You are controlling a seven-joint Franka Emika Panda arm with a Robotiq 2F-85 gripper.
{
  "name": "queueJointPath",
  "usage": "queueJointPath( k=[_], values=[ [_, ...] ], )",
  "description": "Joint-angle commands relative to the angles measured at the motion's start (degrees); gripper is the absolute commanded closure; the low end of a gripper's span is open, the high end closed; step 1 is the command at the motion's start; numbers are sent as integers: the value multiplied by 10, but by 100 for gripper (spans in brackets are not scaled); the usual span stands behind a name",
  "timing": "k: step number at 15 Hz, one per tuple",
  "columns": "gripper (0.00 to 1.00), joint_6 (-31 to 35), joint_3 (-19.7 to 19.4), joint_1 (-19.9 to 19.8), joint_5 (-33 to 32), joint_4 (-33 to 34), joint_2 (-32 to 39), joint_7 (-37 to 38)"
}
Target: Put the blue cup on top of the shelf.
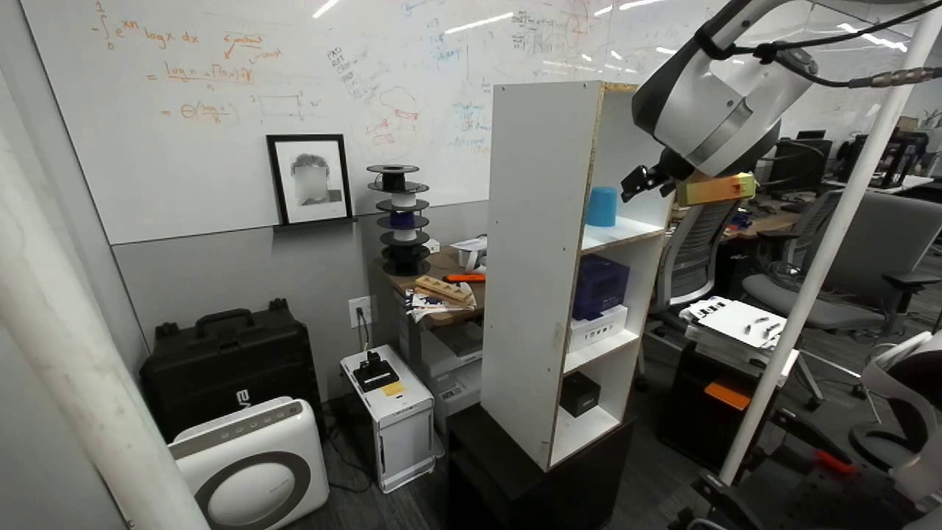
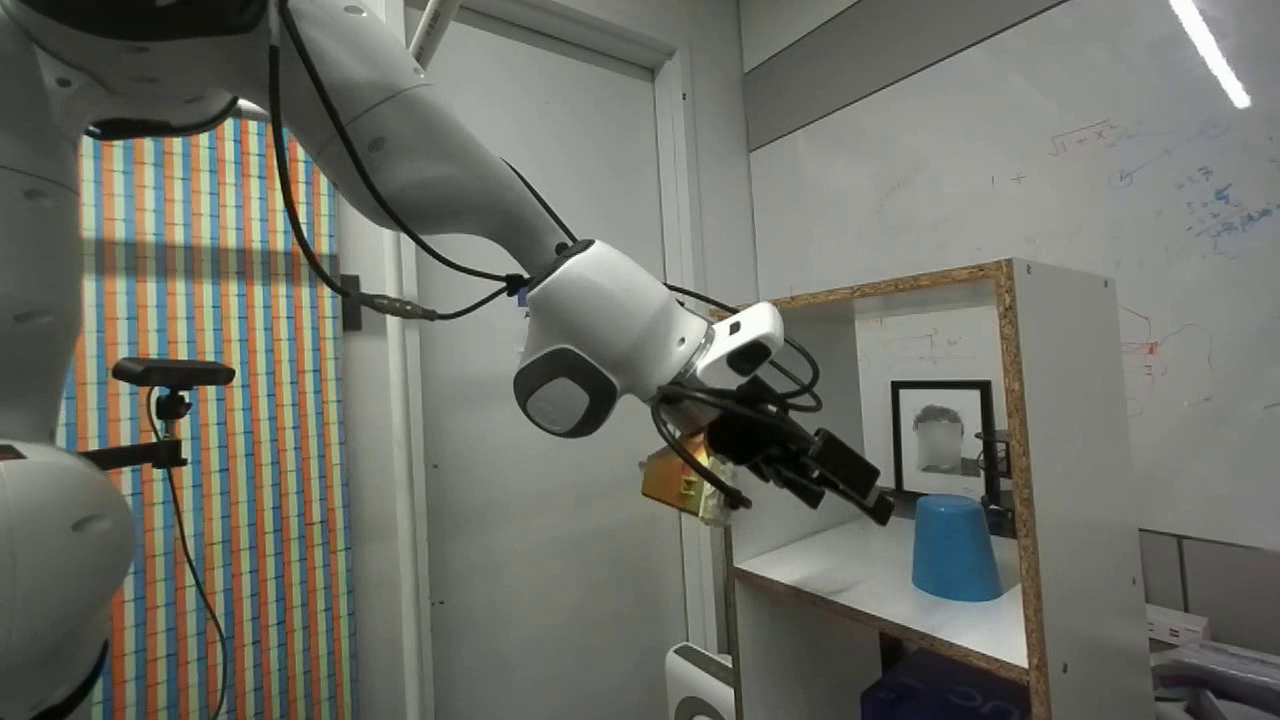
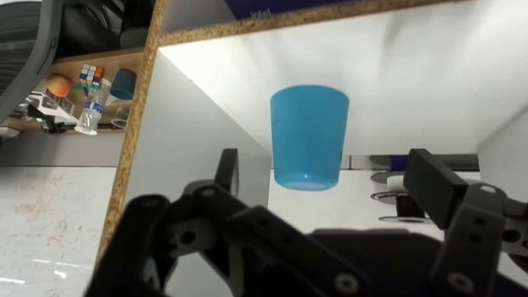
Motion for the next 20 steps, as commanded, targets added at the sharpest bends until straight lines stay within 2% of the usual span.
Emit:
queueJointPath(
  k=[1, 2, 7, 8, 9, 14, 20],
  values=[
    [0, 8, -12, 0, -78, -7, -52, 75],
    [0, -1, 91, -115, -136, -15, -56, 134],
    [0, -26, 167, -223, -318, -17, -48, 355],
    [0, -23, 98, -152, -323, -15, -43, 368],
    [0, -21, 94, -151, -353, -18, -39, 404],
    [0, -11, 17, -104, -478, -45, -31, 542],
    [0, 1, -78, -85, -647, -74, -22, 691]
  ],
)
